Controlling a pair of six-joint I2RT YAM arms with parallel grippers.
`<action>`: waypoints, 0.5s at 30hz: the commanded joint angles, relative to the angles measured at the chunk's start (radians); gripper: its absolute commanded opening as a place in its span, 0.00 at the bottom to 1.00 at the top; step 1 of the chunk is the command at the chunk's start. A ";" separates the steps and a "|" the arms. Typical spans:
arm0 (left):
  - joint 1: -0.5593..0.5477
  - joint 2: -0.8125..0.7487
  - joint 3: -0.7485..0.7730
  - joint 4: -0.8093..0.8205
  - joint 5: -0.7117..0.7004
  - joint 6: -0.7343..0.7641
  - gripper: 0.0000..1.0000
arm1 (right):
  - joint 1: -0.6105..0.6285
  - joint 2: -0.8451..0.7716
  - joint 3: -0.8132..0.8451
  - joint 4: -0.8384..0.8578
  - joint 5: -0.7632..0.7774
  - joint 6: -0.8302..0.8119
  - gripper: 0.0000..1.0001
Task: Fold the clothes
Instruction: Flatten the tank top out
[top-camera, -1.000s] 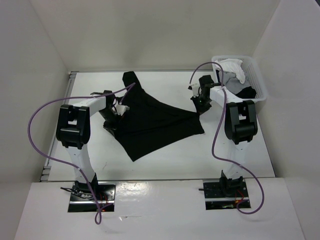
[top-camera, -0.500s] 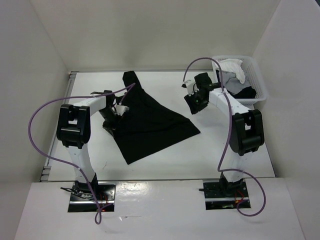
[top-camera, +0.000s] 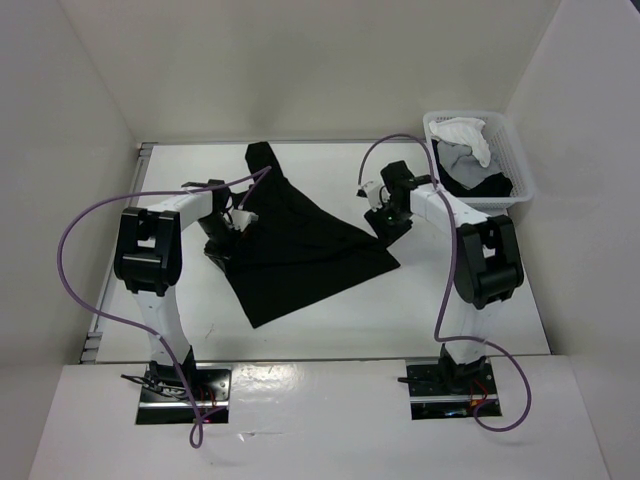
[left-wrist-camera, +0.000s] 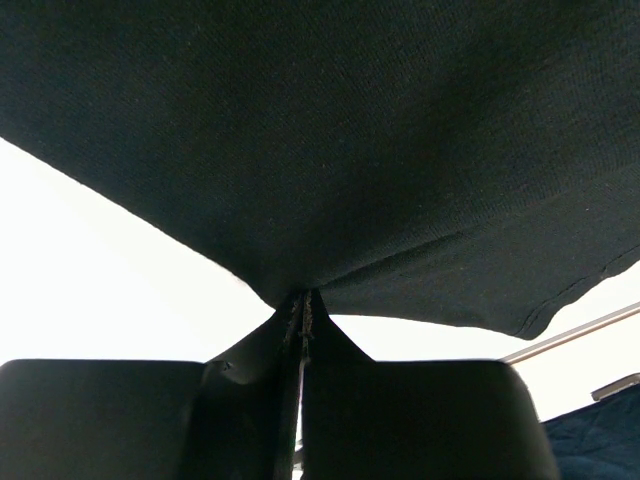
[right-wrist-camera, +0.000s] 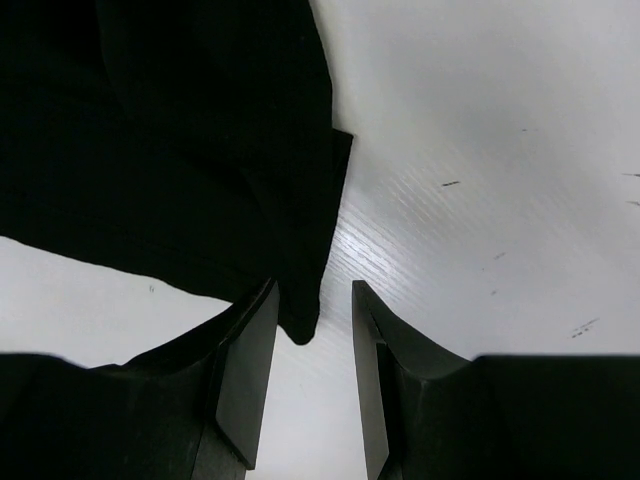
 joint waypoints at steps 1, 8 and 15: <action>0.013 0.039 0.004 0.073 -0.069 0.041 0.00 | 0.014 0.023 -0.014 -0.003 0.001 -0.012 0.44; 0.013 0.039 0.004 0.073 -0.069 0.041 0.00 | 0.043 0.054 -0.034 -0.003 0.001 -0.023 0.42; 0.022 0.030 -0.014 0.073 -0.060 0.041 0.00 | 0.043 0.072 -0.052 0.015 0.010 -0.023 0.37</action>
